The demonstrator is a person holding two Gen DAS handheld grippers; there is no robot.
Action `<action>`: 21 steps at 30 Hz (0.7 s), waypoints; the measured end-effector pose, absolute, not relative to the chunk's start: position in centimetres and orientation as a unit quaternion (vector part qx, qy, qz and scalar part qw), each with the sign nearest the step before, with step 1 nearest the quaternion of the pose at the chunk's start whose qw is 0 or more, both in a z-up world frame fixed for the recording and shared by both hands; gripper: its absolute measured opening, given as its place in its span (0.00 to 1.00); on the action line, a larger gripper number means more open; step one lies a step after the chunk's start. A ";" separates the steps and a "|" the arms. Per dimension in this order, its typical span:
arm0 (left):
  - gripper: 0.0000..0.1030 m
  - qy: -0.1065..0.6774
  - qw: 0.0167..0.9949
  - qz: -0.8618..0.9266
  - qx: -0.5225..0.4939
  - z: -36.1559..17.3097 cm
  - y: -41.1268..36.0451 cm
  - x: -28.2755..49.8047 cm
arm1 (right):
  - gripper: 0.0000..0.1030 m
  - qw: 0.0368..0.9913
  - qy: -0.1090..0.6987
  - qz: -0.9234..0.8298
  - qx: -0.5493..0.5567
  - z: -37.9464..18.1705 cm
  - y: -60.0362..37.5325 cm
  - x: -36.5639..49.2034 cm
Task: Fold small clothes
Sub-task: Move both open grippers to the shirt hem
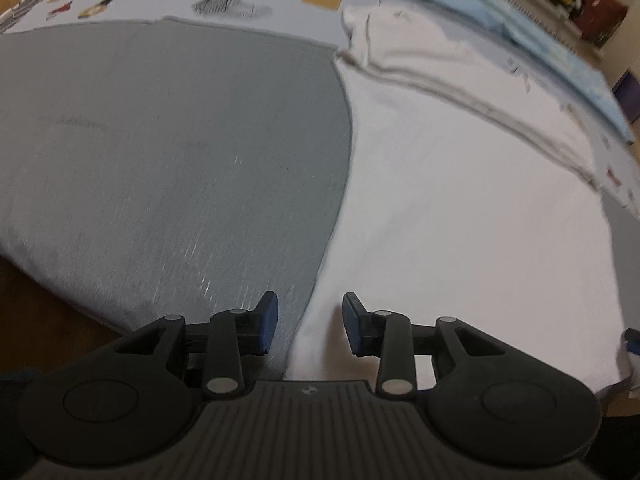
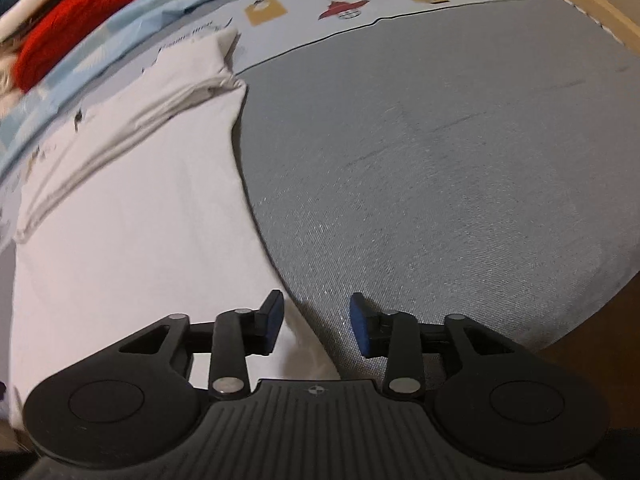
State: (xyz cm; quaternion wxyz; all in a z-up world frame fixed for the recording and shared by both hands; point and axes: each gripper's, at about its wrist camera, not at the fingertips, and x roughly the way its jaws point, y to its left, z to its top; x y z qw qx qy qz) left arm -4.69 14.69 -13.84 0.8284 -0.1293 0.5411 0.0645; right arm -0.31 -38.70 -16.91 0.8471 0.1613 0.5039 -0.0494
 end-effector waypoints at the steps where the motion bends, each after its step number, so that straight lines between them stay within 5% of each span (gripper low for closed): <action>1: 0.38 0.547 0.825 0.063 -0.128 -14.1 14.7 -4.7 | 0.38 0.847 0.507 -0.046 0.153 -17.0 -38.4 -0.3; 16: 0.38 0.570 0.817 0.046 -0.077 -15.5 13.6 -4.5 | 0.30 0.838 0.543 0.026 0.044 -17.7 -34.7 -1.0; 19: 0.38 0.571 0.817 0.044 -0.073 -15.5 13.2 -4.4 | 0.10 0.838 0.542 0.030 0.047 -17.5 -34.6 -1.1; 21: 0.38 0.571 0.816 0.043 -0.073 -15.5 13.2 -4.4 | 0.06 0.838 0.542 0.028 0.058 -17.4 -35.0 -1.3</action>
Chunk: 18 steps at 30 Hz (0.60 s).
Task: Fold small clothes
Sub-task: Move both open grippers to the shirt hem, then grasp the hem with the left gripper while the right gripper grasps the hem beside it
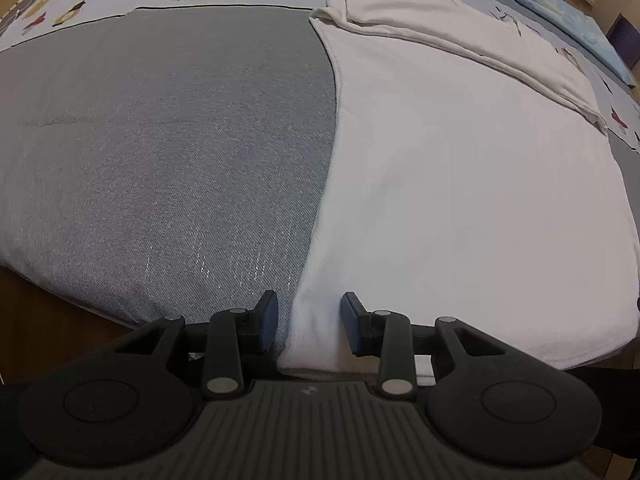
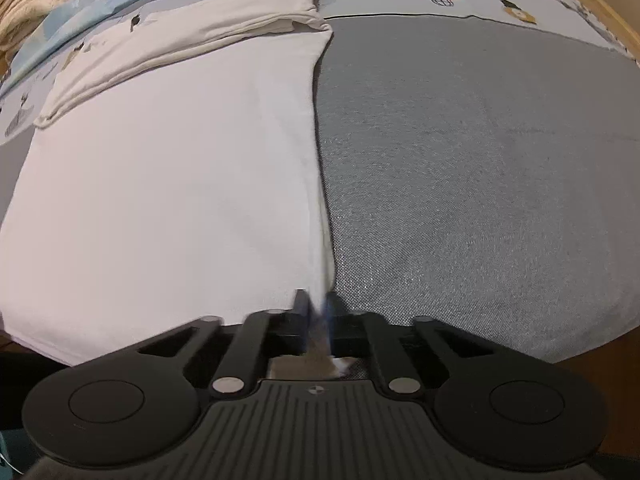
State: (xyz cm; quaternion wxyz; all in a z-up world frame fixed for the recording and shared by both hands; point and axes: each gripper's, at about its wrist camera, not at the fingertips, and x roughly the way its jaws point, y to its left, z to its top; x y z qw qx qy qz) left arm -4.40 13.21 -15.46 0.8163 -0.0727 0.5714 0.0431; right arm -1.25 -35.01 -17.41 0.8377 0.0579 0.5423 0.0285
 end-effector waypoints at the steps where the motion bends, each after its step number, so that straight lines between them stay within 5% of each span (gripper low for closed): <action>1: 0.38 0.572 0.816 0.043 -0.073 -15.5 13.2 -4.4 | 0.06 0.838 0.542 0.028 0.061 -17.4 -35.1 -1.3; 12: 0.37 0.575 0.814 0.043 -0.073 -15.5 13.1 -4.7 | 0.08 0.837 0.544 0.024 0.044 -17.2 -34.8 -1.2; 18: 0.32 0.576 0.813 0.043 -0.071 -15.5 13.2 -4.8 | 0.17 0.836 0.547 0.012 0.045 -17.3 -35.1 -1.1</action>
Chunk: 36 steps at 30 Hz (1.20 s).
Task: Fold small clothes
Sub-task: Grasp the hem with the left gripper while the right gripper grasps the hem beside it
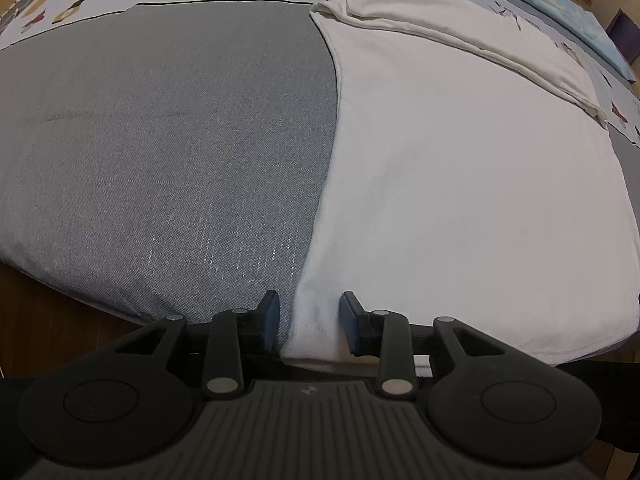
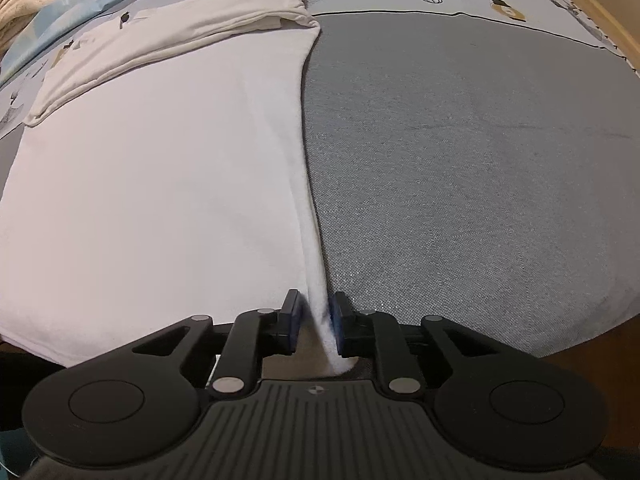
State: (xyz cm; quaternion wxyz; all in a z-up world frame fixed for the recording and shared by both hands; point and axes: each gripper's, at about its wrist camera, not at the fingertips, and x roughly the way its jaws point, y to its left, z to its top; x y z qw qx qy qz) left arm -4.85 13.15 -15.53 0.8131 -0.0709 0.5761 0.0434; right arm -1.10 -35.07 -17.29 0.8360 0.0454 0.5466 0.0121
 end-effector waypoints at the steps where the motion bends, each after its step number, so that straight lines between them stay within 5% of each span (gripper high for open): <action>1: 0.28 0.576 0.813 0.044 -0.071 -15.5 13.1 -4.9 | 0.17 0.836 0.546 0.013 0.045 -17.3 -35.1 -1.1; 4: 0.06 0.574 0.815 0.034 -0.074 -15.3 13.0 -4.9 | 0.05 0.837 0.545 0.022 0.048 -17.3 -35.0 -1.1; 36: 0.09 0.588 0.807 0.025 -0.046 -15.5 11.8 -5.2 | 0.08 0.835 0.549 0.038 -0.013 -17.1 -32.5 -1.7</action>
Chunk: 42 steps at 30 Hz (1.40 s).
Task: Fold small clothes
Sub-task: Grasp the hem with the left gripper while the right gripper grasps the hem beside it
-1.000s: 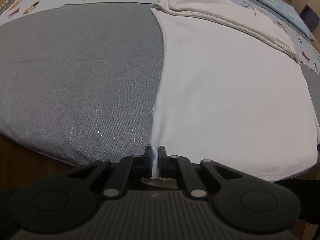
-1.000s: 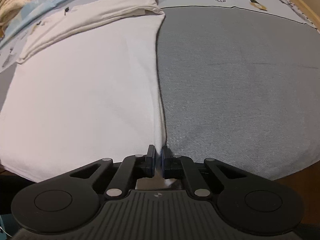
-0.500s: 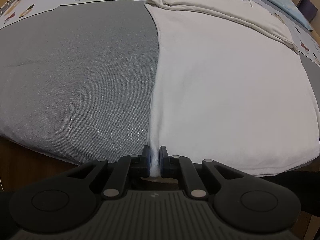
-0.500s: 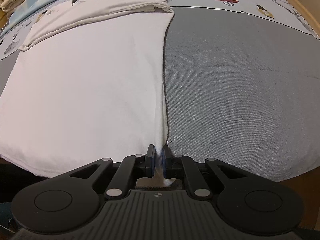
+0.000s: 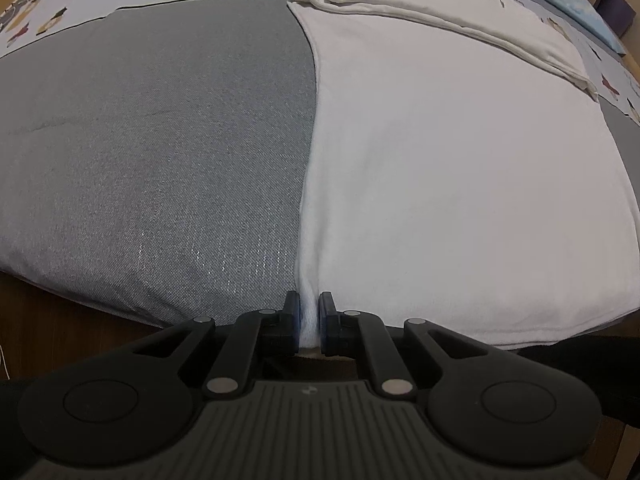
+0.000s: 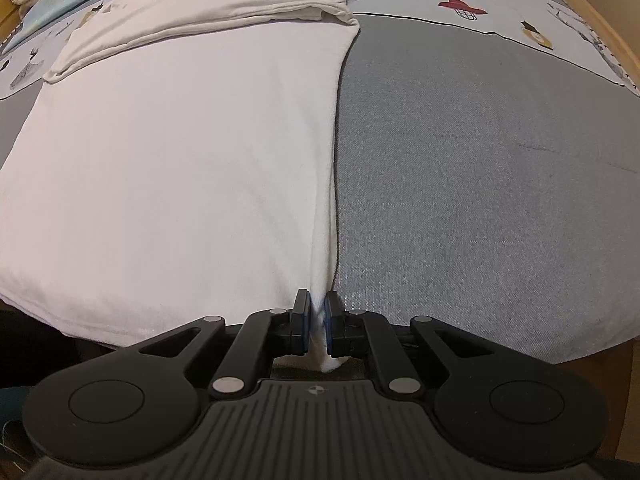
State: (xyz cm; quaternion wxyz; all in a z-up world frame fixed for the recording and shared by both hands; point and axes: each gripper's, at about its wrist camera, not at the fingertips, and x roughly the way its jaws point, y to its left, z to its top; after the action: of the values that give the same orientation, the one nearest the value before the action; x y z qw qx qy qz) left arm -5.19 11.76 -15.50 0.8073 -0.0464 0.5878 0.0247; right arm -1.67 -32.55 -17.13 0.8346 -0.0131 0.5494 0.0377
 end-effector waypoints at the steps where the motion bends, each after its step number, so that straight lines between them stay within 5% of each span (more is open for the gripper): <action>1: 0.09 0.588 0.807 0.024 -0.046 -15.5 11.7 -5.1 | 0.08 0.834 0.550 0.037 -0.014 -17.1 -32.5 -1.7; 42: 0.06 0.507 0.859 0.007 -0.066 -12.4 12.0 -5.7 | 0.04 0.896 0.441 0.022 0.051 -13.6 -33.8 -2.3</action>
State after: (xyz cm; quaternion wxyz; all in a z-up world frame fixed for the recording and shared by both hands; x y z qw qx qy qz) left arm -5.71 12.00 -12.35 0.8593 -0.0662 0.5071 0.0072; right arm -2.34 -33.76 -13.60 0.8956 0.0515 0.4413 0.0223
